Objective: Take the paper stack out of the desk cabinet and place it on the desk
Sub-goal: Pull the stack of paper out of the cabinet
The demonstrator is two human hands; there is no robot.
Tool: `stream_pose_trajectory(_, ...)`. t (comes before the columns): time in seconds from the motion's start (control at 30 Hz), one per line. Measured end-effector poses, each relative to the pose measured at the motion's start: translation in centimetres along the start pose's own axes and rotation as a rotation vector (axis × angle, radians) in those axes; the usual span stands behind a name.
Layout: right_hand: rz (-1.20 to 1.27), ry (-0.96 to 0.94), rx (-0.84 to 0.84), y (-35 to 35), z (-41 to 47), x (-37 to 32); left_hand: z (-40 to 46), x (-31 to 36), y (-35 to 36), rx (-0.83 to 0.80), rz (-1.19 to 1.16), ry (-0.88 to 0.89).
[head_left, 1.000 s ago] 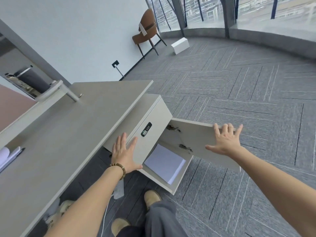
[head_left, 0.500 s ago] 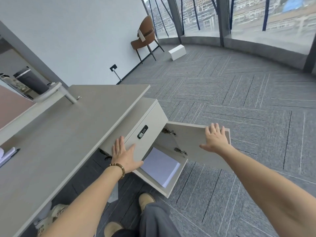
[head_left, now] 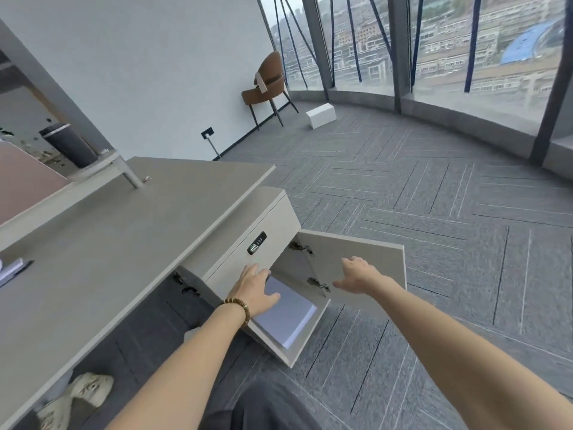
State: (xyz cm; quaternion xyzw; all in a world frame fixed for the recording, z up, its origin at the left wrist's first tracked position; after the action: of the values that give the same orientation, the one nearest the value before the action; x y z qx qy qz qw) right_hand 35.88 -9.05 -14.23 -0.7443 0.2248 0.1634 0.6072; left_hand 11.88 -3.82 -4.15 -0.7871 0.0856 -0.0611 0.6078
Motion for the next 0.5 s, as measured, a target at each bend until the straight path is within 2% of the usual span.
stream_pose_trajectory(0.37, 0.076, -0.005, -0.206, 9.0, 8.3, -1.1, 7.4, -2.4, 11.6, -0.237, -0.11, -0.13)
stream_pose_trajectory(0.5, 0.107, -0.006, -0.234, 12.5, 12.0, -0.7, 11.5, -3.1, 16.1, -0.295, -0.163, -0.157)
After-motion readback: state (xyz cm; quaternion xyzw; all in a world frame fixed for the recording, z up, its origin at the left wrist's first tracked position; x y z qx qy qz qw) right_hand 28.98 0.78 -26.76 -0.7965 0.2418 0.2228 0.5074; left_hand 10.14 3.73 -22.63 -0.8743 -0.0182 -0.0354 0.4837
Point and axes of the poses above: each hand's wrist, its own z-axis towards the middle knuckle, its own y-axis out of the palm, x = y × z, the point moved 4 cm from there along z, towards the middle knuckle, and after that the axes turned 15 degrees about -y, right-handed, at the moved point
